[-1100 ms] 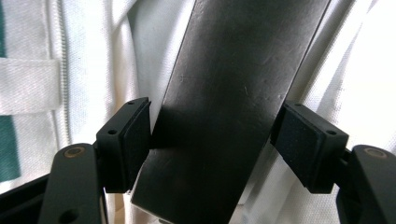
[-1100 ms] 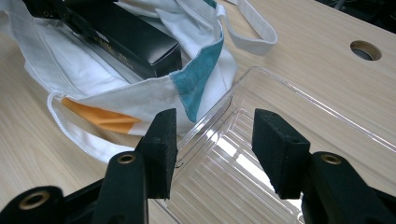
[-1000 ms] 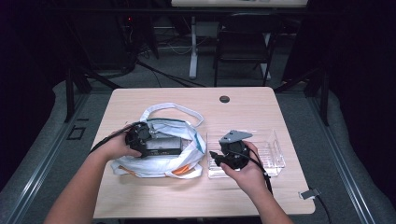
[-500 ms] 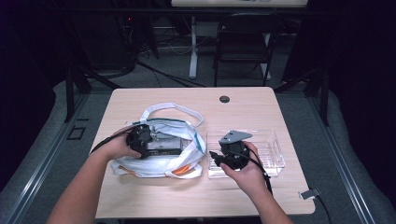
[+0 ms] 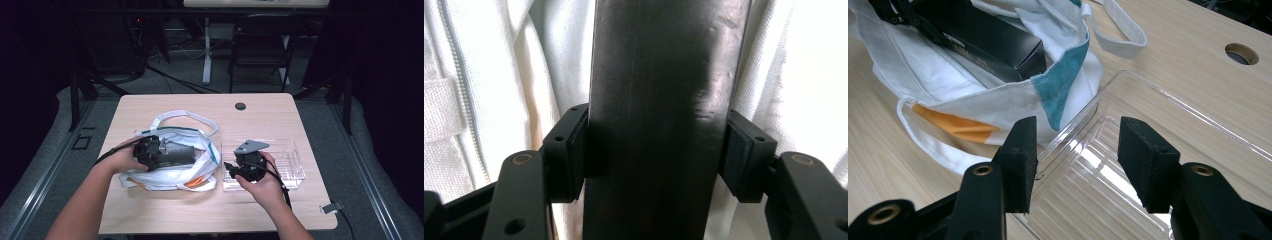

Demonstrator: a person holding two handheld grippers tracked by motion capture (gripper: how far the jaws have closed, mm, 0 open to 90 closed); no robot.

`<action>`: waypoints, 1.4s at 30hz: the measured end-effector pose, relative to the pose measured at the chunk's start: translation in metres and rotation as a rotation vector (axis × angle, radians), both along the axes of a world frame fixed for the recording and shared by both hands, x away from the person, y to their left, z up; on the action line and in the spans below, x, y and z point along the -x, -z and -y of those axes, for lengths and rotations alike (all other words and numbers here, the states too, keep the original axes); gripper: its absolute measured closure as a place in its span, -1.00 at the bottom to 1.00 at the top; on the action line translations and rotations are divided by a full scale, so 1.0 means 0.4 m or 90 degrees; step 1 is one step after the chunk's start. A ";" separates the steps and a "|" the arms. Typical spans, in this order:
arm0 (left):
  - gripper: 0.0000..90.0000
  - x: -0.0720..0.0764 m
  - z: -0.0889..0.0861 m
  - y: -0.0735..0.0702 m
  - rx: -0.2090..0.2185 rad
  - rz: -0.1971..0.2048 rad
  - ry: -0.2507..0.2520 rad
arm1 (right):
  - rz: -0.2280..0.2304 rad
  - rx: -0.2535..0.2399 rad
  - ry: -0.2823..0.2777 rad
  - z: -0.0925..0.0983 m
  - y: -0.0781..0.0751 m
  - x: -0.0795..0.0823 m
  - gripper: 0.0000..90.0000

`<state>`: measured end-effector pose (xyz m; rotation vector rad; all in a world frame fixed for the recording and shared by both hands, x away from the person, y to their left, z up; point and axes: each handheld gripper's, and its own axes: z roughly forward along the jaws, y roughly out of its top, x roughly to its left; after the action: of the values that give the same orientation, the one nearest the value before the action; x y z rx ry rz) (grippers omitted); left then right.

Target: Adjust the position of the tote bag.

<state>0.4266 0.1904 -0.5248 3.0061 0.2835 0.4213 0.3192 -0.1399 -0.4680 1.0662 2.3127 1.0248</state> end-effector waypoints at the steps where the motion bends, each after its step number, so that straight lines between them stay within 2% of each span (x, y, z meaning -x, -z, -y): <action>1: -0.14 0.000 -0.001 0.000 0.002 0.003 0.001 | 0.000 0.000 -0.001 0.000 0.000 0.000 0.12; 22: -0.04 0.015 -0.010 -0.008 0.005 0.026 0.038 | -0.002 0.001 0.002 0.003 0.003 -0.003 0.12; 28: -0.03 0.019 -0.015 -0.022 0.017 0.028 0.041 | -0.004 0.003 0.000 0.003 0.004 -0.004 0.12; 36: -0.03 0.027 -0.023 -0.043 0.037 0.016 0.037 | -0.004 0.004 0.002 0.003 0.004 -0.004 0.12; 42: -0.03 0.033 -0.029 -0.065 0.065 0.016 0.031 | -0.005 0.004 0.002 0.004 0.005 -0.005 0.12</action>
<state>0.4133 0.2019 -0.4988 2.8988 0.2216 0.4272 0.3212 -0.1415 -0.4700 1.0730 2.3175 1.0138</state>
